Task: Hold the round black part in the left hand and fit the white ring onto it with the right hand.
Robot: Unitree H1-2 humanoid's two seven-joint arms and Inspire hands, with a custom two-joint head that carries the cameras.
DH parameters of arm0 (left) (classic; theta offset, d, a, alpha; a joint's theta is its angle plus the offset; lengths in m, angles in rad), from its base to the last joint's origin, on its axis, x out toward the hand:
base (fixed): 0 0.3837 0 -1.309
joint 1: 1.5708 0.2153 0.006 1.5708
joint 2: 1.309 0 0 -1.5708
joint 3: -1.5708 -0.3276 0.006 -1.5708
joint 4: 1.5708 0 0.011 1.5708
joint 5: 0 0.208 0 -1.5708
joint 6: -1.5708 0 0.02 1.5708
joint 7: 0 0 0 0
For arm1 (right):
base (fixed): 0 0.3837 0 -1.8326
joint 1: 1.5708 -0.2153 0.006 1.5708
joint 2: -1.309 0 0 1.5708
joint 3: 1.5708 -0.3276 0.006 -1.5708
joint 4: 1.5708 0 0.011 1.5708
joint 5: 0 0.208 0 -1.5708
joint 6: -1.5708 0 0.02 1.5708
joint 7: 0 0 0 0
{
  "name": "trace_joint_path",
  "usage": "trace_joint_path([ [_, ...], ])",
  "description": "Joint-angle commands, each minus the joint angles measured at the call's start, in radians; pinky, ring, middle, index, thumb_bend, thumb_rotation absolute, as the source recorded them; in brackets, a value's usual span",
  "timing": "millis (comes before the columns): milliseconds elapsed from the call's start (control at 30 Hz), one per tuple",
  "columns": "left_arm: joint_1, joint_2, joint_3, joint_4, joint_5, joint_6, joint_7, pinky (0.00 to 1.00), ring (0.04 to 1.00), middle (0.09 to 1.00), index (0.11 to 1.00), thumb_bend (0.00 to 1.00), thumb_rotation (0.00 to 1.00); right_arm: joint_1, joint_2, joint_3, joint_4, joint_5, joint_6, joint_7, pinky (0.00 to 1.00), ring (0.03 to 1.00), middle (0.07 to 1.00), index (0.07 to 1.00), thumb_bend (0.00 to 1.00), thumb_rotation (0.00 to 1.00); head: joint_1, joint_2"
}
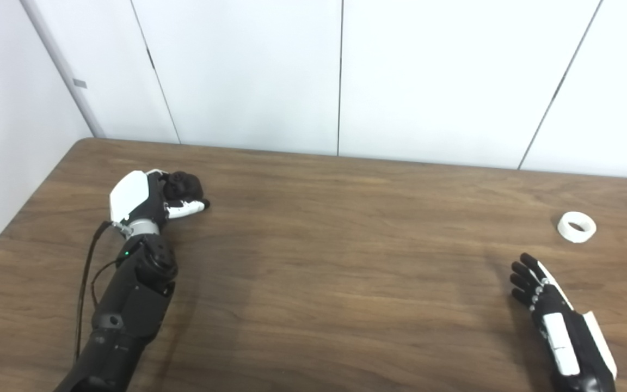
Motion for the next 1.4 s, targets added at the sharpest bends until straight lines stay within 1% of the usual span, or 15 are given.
trace_joint_path([
  [0, -0.044, 0.031, -0.001, -0.018, 0.025, -0.002, 0.03, 0.99, 0.905, 0.84, 0.715, 0.86, 0.26, 0.006, -0.006, 0.002, -0.024, -0.01, 0.004, 0.002, 0.89, 0.913, 0.91, 0.926, 0.67, 0.97, 0.001, 0.001],
  [233, -0.037, 0.027, 0.012, -0.024, 0.028, 0.011, 0.05, 0.97, 0.908, 0.856, 0.72, 0.87, 0.28, 0.008, -0.007, -0.001, -0.029, 0.0, 0.013, 0.005, 0.9, 0.908, 0.913, 0.928, 0.66, 0.97, 0.007, 0.005],
  [400, -0.037, 0.029, 0.016, -0.018, 0.029, 0.013, 0.062, 0.96, 0.896, 0.839, 0.711, 0.87, 0.27, 0.008, -0.009, -0.001, -0.025, -0.002, 0.006, 0.005, 0.89, 0.911, 0.911, 0.928, 0.65, 0.97, 0.007, 0.005],
  [600, -0.032, 0.032, 0.019, -0.016, 0.055, 0.016, 0.048, 0.95, 0.885, 0.822, 0.69, 0.86, 0.27, 0.007, -0.009, -0.001, -0.024, -0.007, 0.002, 0.004, 0.88, 0.901, 0.905, 0.926, 0.65, 0.97, 0.007, 0.008],
  [867, -0.027, 0.036, 0.016, -0.021, 0.054, 0.015, 0.044, 0.95, 0.878, 0.81, 0.678, 0.86, 0.27, 0.008, -0.009, -0.003, -0.026, -0.013, 0.005, 0.002, 0.88, 0.898, 0.9, 0.921, 0.65, 0.97, 0.007, 0.009],
  [1133, -0.034, 0.033, 0.014, -0.016, 0.044, 0.014, 0.04, 0.92, 0.877, 0.802, 0.673, 0.87, 0.28, 0.01, -0.009, 0.0, -0.031, -0.021, 0.009, 0.003, 0.88, 0.909, 0.907, 0.922, 0.64, 0.98, 0.005, 0.011],
  [1233, -0.035, 0.033, 0.018, -0.017, 0.026, 0.005, 0.038, 0.93, 0.876, 0.804, 0.676, 0.85, 0.25, 0.011, -0.009, 0.0, -0.026, -0.023, -0.005, 0.003, 0.88, 0.902, 0.904, 0.922, 0.63, 0.98, 0.004, 0.011],
  [1333, -0.036, 0.031, 0.027, -0.013, 0.0, -0.025, 0.046, 0.94, 0.872, 0.806, 0.667, 0.82, 0.18, 0.01, -0.012, -0.001, -0.024, -0.018, -0.003, 0.009, 0.89, 0.907, 0.913, 0.927, 0.65, 0.98, 0.004, 0.011],
  [1367, -0.036, 0.03, 0.03, -0.013, -0.008, -0.035, 0.049, 0.94, 0.87, 0.805, 0.652, 0.81, 0.15, 0.01, -0.012, -0.001, -0.025, -0.018, -0.002, 0.008, 0.89, 0.907, 0.914, 0.93, 0.65, 0.98, 0.004, 0.011],
])
